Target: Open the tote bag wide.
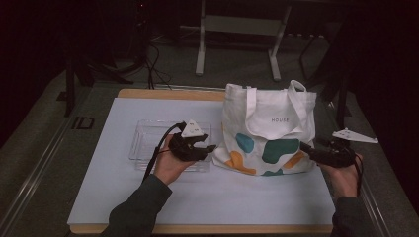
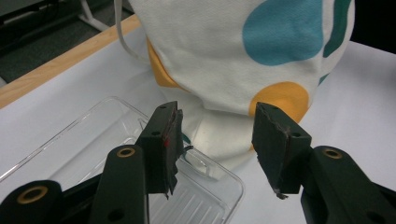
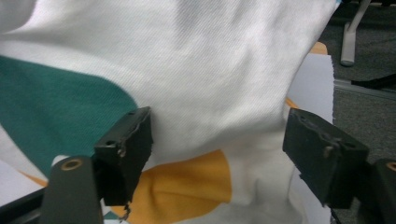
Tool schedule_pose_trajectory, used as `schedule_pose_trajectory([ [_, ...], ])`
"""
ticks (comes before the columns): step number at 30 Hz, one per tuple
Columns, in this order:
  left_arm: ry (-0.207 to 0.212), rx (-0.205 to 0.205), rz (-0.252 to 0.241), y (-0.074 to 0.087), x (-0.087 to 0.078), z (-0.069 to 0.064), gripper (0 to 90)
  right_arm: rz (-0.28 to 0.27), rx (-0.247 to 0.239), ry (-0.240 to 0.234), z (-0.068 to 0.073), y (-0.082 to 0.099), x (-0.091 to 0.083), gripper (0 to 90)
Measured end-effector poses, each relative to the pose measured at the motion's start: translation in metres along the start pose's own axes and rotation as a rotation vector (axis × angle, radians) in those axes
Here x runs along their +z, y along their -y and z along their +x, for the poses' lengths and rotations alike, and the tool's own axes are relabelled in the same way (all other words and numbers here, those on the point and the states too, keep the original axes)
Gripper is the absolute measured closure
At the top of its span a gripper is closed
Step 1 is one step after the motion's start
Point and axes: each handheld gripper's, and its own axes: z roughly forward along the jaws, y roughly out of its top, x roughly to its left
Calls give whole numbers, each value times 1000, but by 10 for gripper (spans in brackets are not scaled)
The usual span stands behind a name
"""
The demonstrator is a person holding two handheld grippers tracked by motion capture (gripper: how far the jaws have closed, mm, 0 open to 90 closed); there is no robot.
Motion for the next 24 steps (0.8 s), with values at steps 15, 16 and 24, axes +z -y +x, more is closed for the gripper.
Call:
schedule_pose_trajectory([
  [15, -15, -15, 19, -18, 23, 20, 509, 31, -31, -78, -14, -11, 11, 178],
  [16, -14, -16, 22, -19, 24, 21, 509, 33, -31, -87, -15, -11, 11, 182],
  [24, 5, -19, 23, -29, 41, 28, 509, 45, -39, -111, -18, -11, 12, 286],
])
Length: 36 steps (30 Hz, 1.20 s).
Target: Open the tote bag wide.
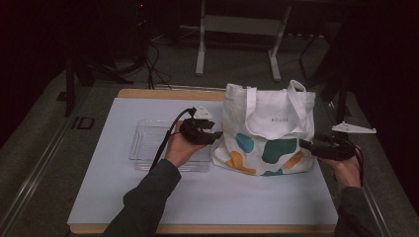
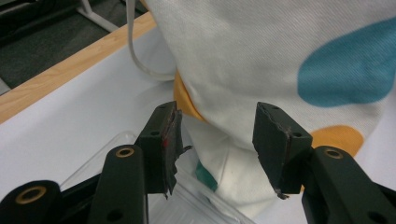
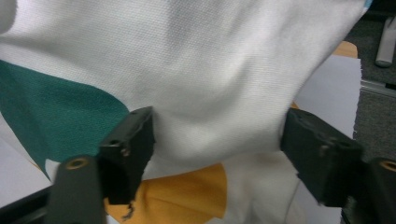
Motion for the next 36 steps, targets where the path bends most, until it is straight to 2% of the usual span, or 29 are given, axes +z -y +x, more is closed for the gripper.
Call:
schedule_pose_trajectory([
  [5, 0, 5, 6, -7, 8, 6, 509, -6, 9, 2, -3, 2, -2, 380],
  [9, -1, -6, -2, -15, 14, 13, 510, -2, 20, -4, -6, 2, -1, 374],
  [13, 12, -14, 7, -21, 19, 17, 503, 15, 24, 2, -9, -1, 3, 302],
  [17, 20, -11, -1, -23, 26, 17, 513, 41, 35, -26, -11, -4, 6, 330],
  [20, 25, -7, -3, -23, 29, 16, 579, 46, 35, -28, -11, -6, 7, 373],
  [21, 14, 18, 0, -23, 32, 13, 579, 42, 34, -29, -12, -6, 7, 394],
  [22, 11, 22, -3, -23, 32, 12, 671, 30, 49, -29, -14, -6, 7, 463],
  [25, -16, 30, 2, -26, 34, 9, 757, 10, 79, -28, -18, -5, 6, 570],
  [28, -24, 36, 2, -29, 34, 7, 844, 5, 94, -14, -19, -5, 6, 651],
  [33, -38, 65, 8, -32, 33, -1, 877, 2, 81, 16, -14, -8, 8, 818],
  [36, -37, 75, 8, -32, 31, -2, 880, 18, 67, 30, -12, -9, 9, 877],
])
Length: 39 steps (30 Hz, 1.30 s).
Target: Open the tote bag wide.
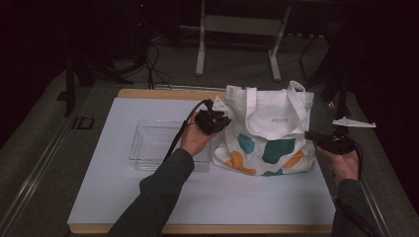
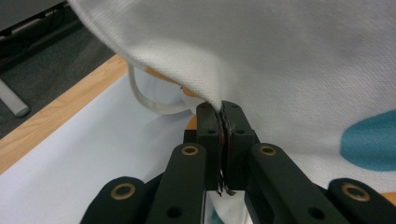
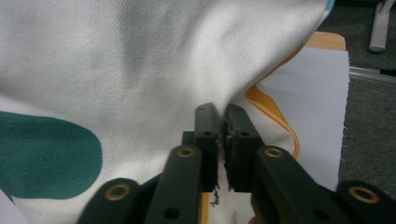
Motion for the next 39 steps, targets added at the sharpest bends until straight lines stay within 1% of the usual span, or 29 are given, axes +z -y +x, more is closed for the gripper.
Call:
schedule_pose_trajectory([
  [3, 1, -1, -3, 1, -3, 1, 881, 1, -16, 13, 2, 0, -1, 886],
  [4, 2, -4, -8, 1, -4, 2, 882, -11, -37, 33, 4, 0, -4, 886],
  [12, 14, -9, -28, 4, -15, 1, 883, -62, -46, 45, 7, 7, -16, 893],
  [14, 19, 6, -42, 3, -19, 1, 883, -69, -50, 48, 7, 9, -19, 894],
  [20, 27, 21, -65, 2, -28, -3, 883, -95, -66, 53, 10, 12, -30, 896],
  [25, 34, 39, -83, 2, -36, -8, 884, -116, -94, 58, 13, 14, -39, 897],
  [28, 39, 52, -89, 3, -40, -12, 884, -136, -97, 53, 15, 18, -43, 897],
  [30, 42, 60, -90, 4, -42, -14, 884, -141, -100, 55, 17, 21, -45, 897],
  [31, 42, 56, -95, 4, -43, -15, 884, -145, -102, 56, 17, 22, -46, 897],
  [34, 50, 69, -96, 5, -46, -18, 885, -155, -110, 55, 19, 25, -50, 898],
  [37, 50, 88, -85, 4, -49, -21, 885, -154, -120, 53, 21, 27, -53, 899],
  [39, 50, 92, -84, 4, -51, -23, 885, -157, -126, 53, 22, 27, -54, 899],
])
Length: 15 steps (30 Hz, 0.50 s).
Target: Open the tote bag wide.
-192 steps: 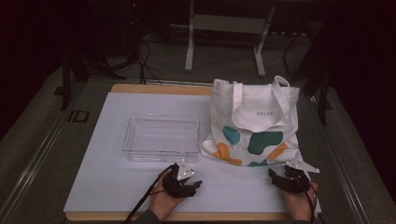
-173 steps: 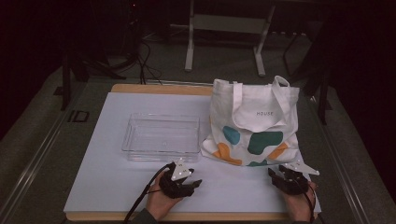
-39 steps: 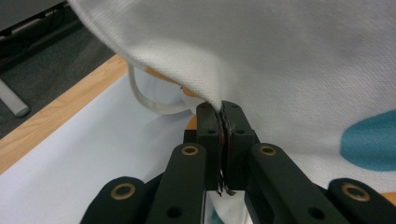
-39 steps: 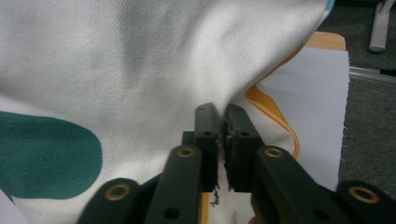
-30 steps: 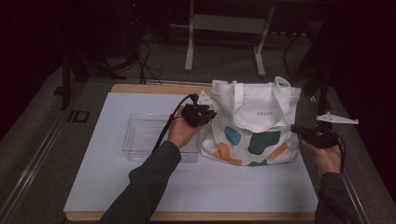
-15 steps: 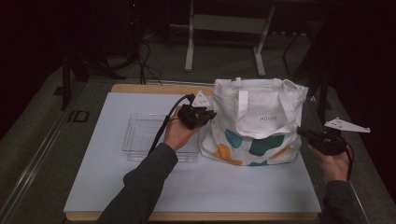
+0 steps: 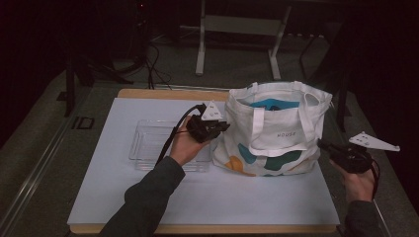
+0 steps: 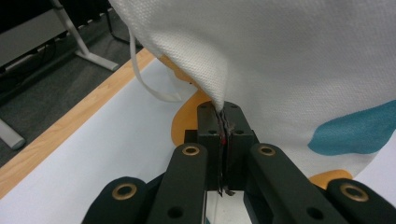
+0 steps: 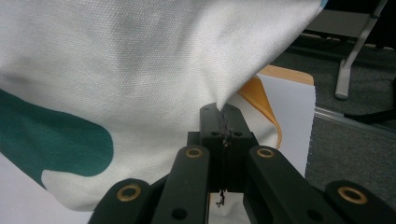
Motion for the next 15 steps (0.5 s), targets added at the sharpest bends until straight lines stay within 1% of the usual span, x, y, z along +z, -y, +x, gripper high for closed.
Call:
schedule_pose_trajectory([
  [6, 1, 30, 14, -1, -4, -7, 886, -11, -20, -4, 5, 2, -6, 899],
  [9, 4, 33, 13, 1, -7, -10, 886, -17, -26, -10, 6, 5, -10, 899],
  [12, 12, 37, 17, 3, -8, -13, 886, -16, -34, -30, 7, 9, -13, 898],
  [15, 21, 42, 16, 6, -9, -16, 886, -12, -46, -39, 8, 13, -16, 898],
])
